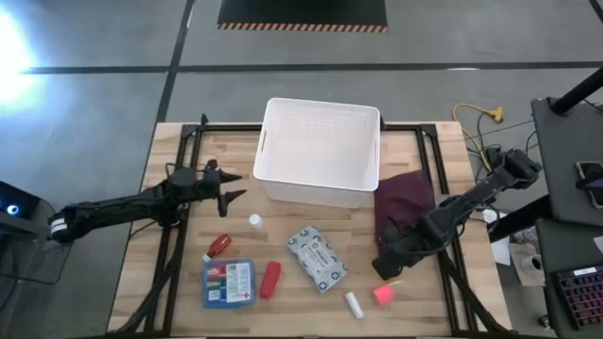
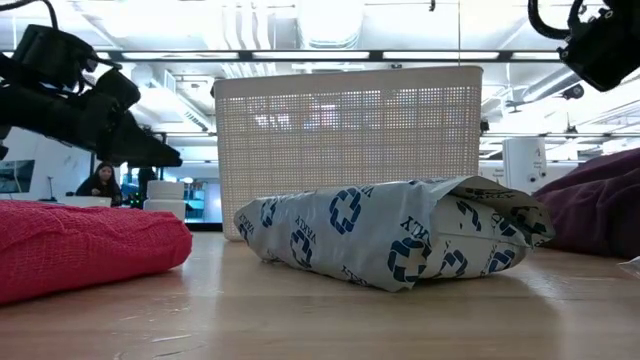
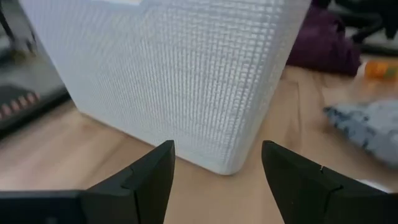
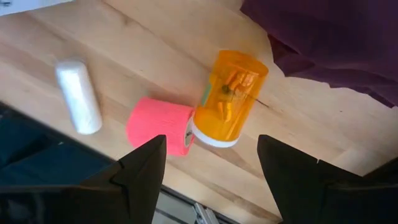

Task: Pick & place medical supplies in basket/bin
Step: Put the orange pill bottle into the white container

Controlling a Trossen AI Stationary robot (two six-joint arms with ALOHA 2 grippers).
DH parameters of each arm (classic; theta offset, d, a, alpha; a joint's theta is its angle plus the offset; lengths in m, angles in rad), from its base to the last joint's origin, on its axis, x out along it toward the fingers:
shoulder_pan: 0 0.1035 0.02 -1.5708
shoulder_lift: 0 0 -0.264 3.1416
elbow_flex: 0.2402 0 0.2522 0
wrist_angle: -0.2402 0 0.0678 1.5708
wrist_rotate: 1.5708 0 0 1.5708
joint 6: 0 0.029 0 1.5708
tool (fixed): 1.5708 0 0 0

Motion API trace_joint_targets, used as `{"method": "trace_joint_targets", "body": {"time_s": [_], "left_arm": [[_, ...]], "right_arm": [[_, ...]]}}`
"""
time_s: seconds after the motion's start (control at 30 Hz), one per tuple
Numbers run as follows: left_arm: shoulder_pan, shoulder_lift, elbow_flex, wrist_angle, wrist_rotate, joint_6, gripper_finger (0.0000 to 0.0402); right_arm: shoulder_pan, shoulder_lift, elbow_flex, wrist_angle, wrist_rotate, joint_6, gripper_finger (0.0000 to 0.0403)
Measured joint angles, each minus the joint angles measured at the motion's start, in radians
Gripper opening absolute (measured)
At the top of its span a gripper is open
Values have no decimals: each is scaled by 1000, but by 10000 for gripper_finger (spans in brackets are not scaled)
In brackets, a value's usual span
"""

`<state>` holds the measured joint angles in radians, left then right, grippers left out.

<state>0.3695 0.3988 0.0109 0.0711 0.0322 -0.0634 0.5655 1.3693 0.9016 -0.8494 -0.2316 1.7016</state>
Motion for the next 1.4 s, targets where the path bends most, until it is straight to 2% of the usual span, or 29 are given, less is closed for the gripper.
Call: {"method": "trace_joint_targets", "body": {"time_s": [0.13,0.3,0.37,0.53,0.67,0.93,1.13,1.3,1.4], "left_arm": [[0,0,1,1,1,-252,223],[0,0,15,8,87,-765,223],[0,0,15,6,124,-827,223],[-7,-2,18,34,252,-742,223],[-25,-2,47,50,263,-708,223],[-66,1,211,24,263,-452,223],[-68,-1,307,-101,262,-388,223],[-69,-4,347,-114,273,-374,223],[-95,-30,351,-117,346,-375,223]], "right_arm": [[2,51,4,5,-7,22,245],[33,95,-7,53,-9,22,245],[50,106,-20,55,8,36,245],[81,101,-104,149,70,135,245],[81,114,-151,248,83,164,245],[85,174,-175,294,96,145,239],[86,160,-171,294,122,132,191],[93,92,-151,290,151,148,146],[94,10,-87,288,249,162,142]]}}
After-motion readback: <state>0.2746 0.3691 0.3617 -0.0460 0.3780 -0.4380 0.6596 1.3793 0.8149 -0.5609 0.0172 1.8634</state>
